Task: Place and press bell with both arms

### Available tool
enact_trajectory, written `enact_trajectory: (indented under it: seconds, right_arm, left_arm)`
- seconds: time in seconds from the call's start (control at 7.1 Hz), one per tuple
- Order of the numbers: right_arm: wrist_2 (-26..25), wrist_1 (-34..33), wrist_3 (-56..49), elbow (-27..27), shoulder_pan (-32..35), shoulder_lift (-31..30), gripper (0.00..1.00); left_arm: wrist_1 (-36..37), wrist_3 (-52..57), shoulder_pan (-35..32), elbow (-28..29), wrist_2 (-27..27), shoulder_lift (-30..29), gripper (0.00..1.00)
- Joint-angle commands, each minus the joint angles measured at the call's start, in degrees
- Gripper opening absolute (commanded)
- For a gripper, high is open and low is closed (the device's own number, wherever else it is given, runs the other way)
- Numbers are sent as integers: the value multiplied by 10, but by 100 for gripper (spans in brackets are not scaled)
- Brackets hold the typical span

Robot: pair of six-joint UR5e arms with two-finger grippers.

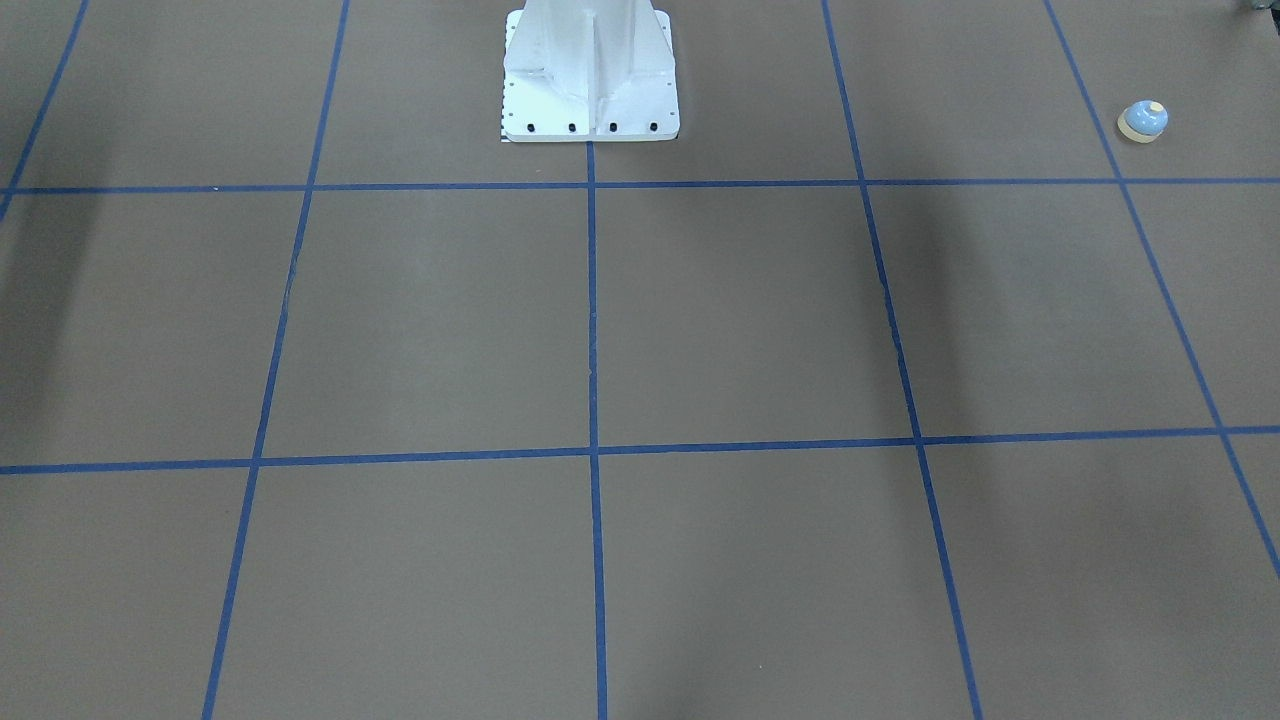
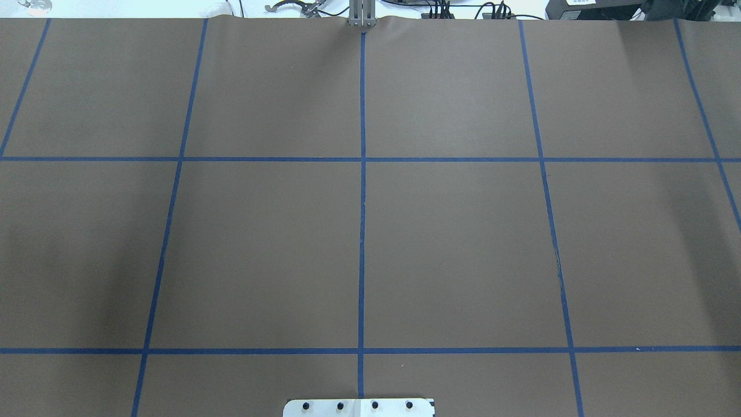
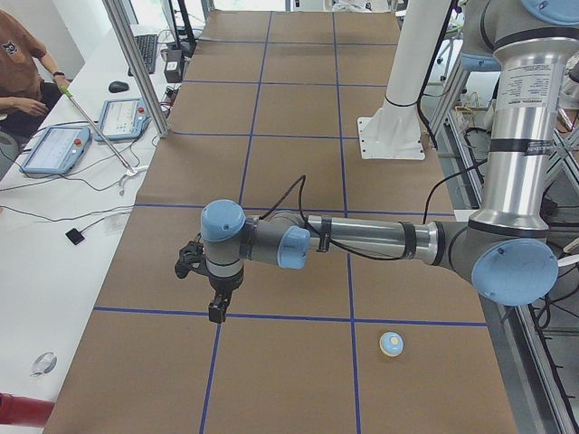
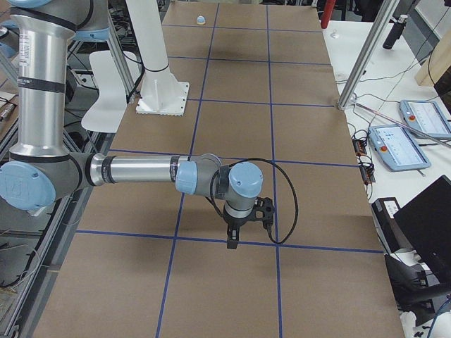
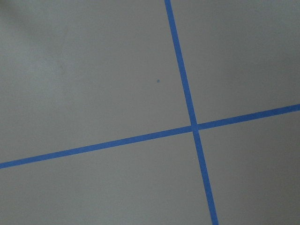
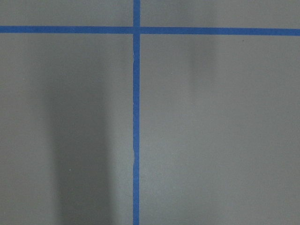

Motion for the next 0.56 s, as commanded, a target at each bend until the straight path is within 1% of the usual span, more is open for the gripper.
enact_trajectory:
  seconds: [0.0,0.42]
  right_arm:
    - [1,0,1,-2,1,3,100]
    - [1,0,1,-3,1,4,100]
  left_arm:
    - [0,0,0,-2,0,1,100]
    - [-1,0,-1,-1,1,4,100]
